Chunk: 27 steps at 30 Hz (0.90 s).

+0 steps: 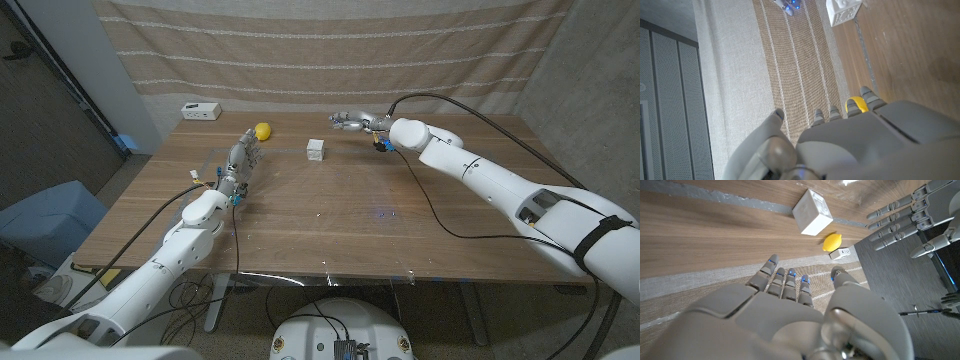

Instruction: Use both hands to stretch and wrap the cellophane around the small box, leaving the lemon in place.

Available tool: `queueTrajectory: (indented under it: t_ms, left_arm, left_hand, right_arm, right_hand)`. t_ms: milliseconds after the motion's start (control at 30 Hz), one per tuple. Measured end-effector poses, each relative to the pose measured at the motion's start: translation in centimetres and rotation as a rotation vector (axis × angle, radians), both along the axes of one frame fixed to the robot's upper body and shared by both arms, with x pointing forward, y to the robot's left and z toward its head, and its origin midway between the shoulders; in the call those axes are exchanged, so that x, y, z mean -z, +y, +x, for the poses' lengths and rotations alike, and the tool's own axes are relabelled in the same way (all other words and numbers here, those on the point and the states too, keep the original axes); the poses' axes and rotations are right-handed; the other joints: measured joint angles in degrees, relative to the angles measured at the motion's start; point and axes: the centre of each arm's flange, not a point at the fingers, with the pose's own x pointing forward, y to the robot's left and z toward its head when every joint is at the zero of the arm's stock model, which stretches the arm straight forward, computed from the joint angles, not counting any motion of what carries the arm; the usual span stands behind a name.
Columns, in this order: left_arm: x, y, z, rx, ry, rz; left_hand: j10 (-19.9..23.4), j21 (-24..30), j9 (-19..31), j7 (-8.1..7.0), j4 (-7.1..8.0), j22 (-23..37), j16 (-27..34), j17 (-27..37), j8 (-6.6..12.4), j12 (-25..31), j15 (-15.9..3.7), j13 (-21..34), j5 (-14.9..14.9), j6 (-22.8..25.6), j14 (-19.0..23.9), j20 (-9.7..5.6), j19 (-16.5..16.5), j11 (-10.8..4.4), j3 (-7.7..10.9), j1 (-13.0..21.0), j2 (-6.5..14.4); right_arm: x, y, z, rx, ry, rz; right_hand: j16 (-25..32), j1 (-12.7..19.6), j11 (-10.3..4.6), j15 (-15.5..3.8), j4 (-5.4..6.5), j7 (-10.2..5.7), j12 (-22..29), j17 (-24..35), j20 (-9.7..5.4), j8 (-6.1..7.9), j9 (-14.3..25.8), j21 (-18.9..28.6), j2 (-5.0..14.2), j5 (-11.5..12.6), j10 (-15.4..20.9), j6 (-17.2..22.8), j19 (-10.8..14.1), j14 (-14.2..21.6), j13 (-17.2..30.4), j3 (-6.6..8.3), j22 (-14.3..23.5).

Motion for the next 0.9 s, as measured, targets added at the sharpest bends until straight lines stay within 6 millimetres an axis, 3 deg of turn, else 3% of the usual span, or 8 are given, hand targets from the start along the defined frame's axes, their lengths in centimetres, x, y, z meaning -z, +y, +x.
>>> queueTrajectory:
  t_ms: [300, 567, 900]
  left_arm:
    - [0.0, 0.1, 0.1, 0.001, 0.005, -0.001]
    - [0.0, 0.3, 0.3, -0.001, 0.012, -0.003]
    - [0.2, 0.6, 0.5, -0.007, 0.022, -0.010]
  left_hand:
    - [0.0, 0.0, 0.0, 0.00, 0.25, 0.0, 0.0, 0.0, 0.00, 0.0, 0.07, 0.0, 0.0, 0.0, 0.1, 0.31, 0.3, 0.00, -0.25, -0.4, -0.4]
    - [0.3, -0.4, 0.0, 0.01, -0.01, 0.0, 0.0, 0.0, 0.00, 0.0, 0.07, 0.0, 0.0, 0.0, 0.1, 0.31, 0.3, 0.30, -0.51, -0.4, -0.4]
    - [0.8, -0.8, 0.0, 0.01, -0.02, 0.0, 0.0, 0.0, 0.00, 0.0, 0.39, 0.0, 0.0, 0.0, 0.4, 0.31, 0.3, 0.74, -0.51, -0.4, -0.4]
  right_arm:
    - [-0.1, 2.1, 0.3, 0.028, -0.048, -0.116]
    - [-0.2, 3.5, 0.6, 0.046, -0.085, -0.197]
    - [0.0, 5.5, 1.4, 0.071, -0.105, -0.300]
  right_hand:
    - [0.0, 1.4, -0.24, -0.34, -0.94, 0.00, 0.0, -0.1, 0.43, 0.00, 0.0, 0.5, -0.21, 0.0, -0.2, 0.0, 0.4, 0.3, 0.0, 0.94, 0.0]
    - [0.0, 3.4, -1.05, -1.04, -2.20, 0.01, -0.3, -0.4, -0.19, 0.00, 0.0, 0.5, -0.81, 0.0, -0.4, 0.0, 1.0, 0.6, 0.0, 2.20, 0.0]
    - [-0.4, 4.8, -1.66, -1.46, -3.36, -0.21, -0.5, -0.7, 0.01, -0.26, 0.3, 0.5, -1.05, 0.0, -1.0, -0.2, 1.2, 0.4, 0.0, 2.47, 0.0]
